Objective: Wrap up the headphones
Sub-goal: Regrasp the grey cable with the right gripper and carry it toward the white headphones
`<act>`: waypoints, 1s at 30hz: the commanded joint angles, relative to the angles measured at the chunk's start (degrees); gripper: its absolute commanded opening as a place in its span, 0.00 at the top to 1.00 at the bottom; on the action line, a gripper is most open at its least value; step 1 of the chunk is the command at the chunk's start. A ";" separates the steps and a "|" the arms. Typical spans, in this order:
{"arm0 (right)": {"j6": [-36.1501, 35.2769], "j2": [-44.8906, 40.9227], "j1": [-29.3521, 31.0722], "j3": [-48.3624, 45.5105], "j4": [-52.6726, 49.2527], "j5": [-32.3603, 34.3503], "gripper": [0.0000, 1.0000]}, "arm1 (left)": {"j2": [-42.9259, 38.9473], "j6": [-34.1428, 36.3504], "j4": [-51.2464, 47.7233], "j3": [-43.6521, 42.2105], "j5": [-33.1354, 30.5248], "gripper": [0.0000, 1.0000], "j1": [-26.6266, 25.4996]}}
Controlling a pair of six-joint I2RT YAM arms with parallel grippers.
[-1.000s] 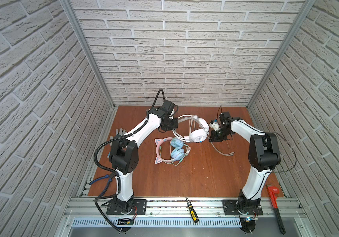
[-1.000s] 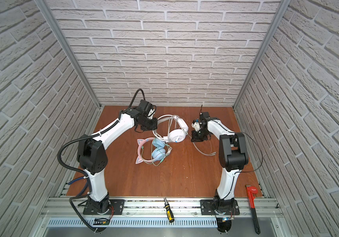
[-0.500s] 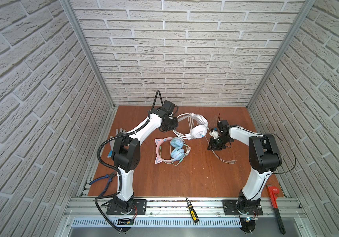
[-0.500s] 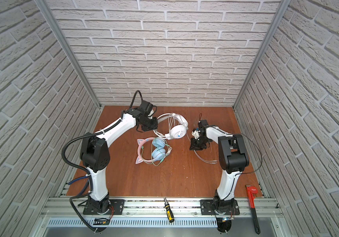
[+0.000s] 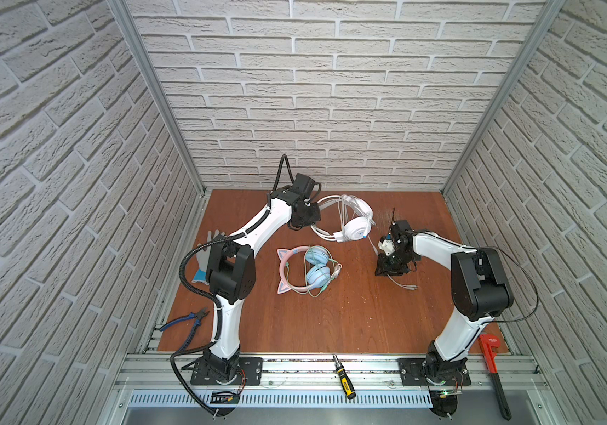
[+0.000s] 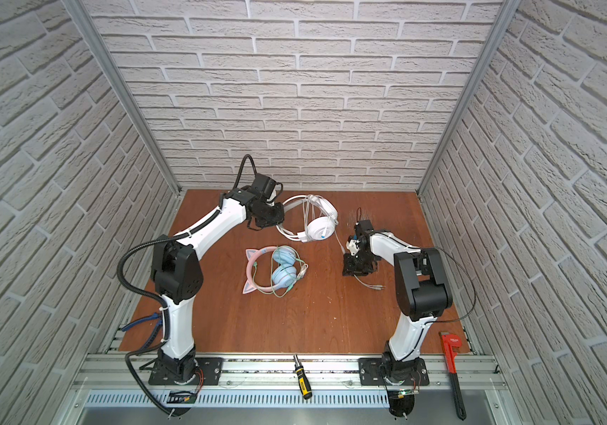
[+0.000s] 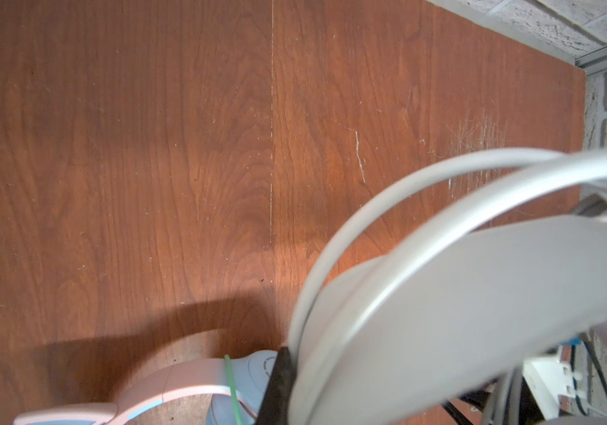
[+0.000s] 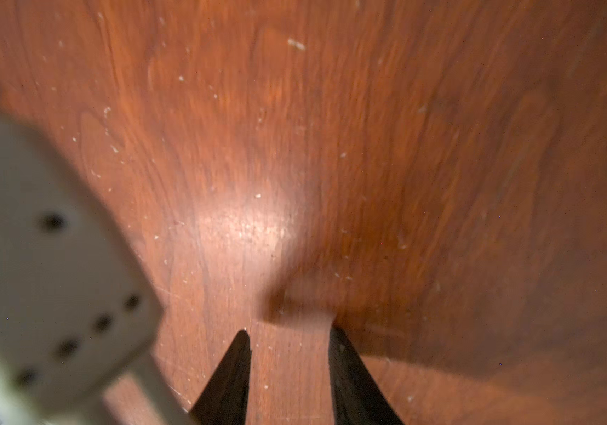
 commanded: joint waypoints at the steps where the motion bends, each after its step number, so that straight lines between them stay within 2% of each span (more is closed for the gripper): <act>1: 0.19 -1.32 0.70 -2.07 -2.74 2.87 0.66 | 0.29 -0.19 1.96 3.41 -0.23 1.00 1.01; 2: 0.00 -1.37 0.77 -2.05 -3.25 3.33 0.69 | 0.35 -0.30 2.00 3.42 -0.41 1.00 0.98; 11: 0.32 -2.72 2.15 -4.70 -4.30 5.60 0.71 | 1.23 -1.26 1.67 3.87 -1.18 1.00 1.06; 22: 1.96 -4.30 4.19 -8.21 -2.98 8.23 0.61 | 1.77 -1.53 1.48 4.12 -1.75 1.00 1.28; 26: 2.00 -5.02 4.80 -8.35 -2.80 8.56 0.78 | 1.86 -1.91 1.42 4.12 -2.13 1.00 1.28; 28: 1.46 -6.34 5.59 -8.18 -2.93 8.60 0.83 | 2.02 -2.22 1.34 4.12 -2.45 1.00 1.29; 30: -0.29 -8.86 7.37 -8.03 -2.56 8.21 0.83 | 2.65 -2.75 0.15 5.02 -3.09 1.00 1.29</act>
